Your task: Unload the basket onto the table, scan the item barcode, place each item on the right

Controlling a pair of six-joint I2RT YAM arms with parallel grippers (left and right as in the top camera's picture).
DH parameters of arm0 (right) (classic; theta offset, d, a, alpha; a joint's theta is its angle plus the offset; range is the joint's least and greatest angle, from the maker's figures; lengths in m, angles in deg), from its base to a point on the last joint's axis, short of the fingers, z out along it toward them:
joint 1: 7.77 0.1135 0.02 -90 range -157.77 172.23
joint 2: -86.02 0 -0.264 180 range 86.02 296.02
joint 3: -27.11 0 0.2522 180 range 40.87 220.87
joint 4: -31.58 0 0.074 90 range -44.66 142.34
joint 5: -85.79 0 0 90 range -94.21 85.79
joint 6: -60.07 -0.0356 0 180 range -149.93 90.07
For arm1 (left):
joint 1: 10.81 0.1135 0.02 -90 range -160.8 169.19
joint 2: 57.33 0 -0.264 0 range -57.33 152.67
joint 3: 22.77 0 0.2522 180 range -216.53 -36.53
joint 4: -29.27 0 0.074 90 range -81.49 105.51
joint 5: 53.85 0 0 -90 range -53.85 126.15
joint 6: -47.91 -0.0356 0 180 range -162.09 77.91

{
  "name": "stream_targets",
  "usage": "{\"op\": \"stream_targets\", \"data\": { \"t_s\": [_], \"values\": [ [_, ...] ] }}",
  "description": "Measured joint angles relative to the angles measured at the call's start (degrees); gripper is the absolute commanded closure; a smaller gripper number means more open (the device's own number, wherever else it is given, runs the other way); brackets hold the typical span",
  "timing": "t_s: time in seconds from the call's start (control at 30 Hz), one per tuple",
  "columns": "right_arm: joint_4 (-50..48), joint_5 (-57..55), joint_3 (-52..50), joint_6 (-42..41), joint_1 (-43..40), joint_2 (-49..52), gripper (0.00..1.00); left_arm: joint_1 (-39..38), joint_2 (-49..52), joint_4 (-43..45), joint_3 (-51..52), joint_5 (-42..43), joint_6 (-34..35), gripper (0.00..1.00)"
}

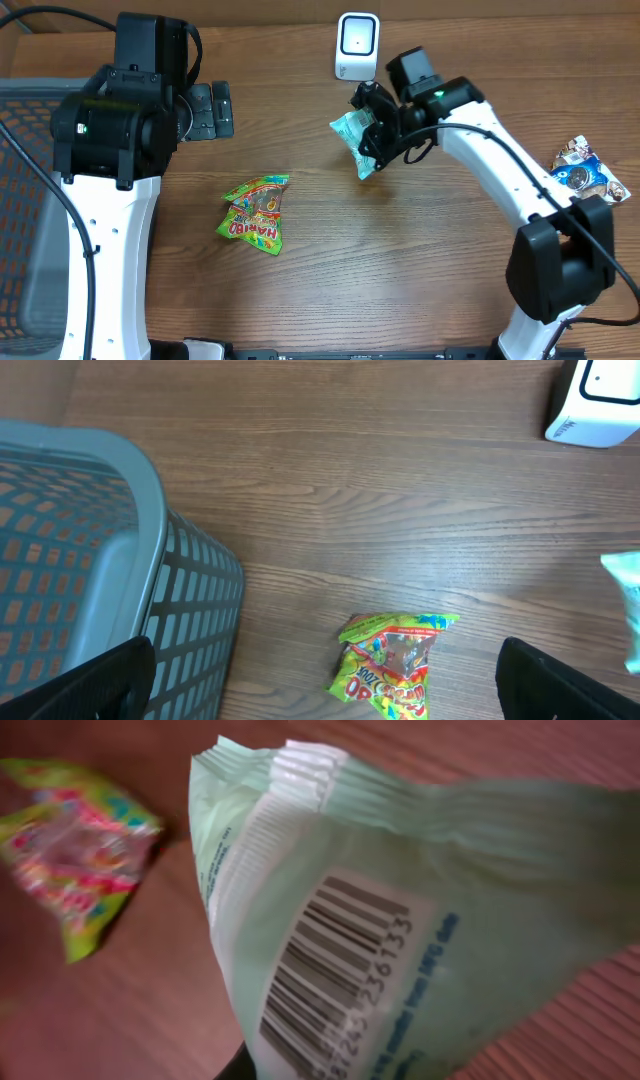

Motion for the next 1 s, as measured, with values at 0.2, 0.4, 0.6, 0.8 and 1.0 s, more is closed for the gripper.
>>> {"op": "stream_targets", "data": {
  "t_s": [0.2,0.4,0.6,0.8,1.0],
  "values": [
    [-0.9,-26.6,0.0,-18.5,3.3,1.2,0.96,0.0,0.0,0.0,0.0,0.0,0.0,0.01],
    [-0.4,-50.1,0.0,-29.2,5.9,6.3,0.96,0.0,0.0,0.0,0.0,0.0,0.0,0.00],
    [0.0,-59.3,0.0,-31.9,8.8,14.4,0.96,0.0,0.0,0.0,0.0,0.0,0.0,0.00],
    [-0.3,-54.9,0.0,-31.4,9.6,14.8,0.40,0.0,0.0,0.0,0.0,0.0,0.0,0.00],
    [-0.2,-37.9,0.0,-26.1,10.2,14.8,0.34,0.0,0.0,0.0,0.0,0.0,0.0,0.00]
  ]
}}
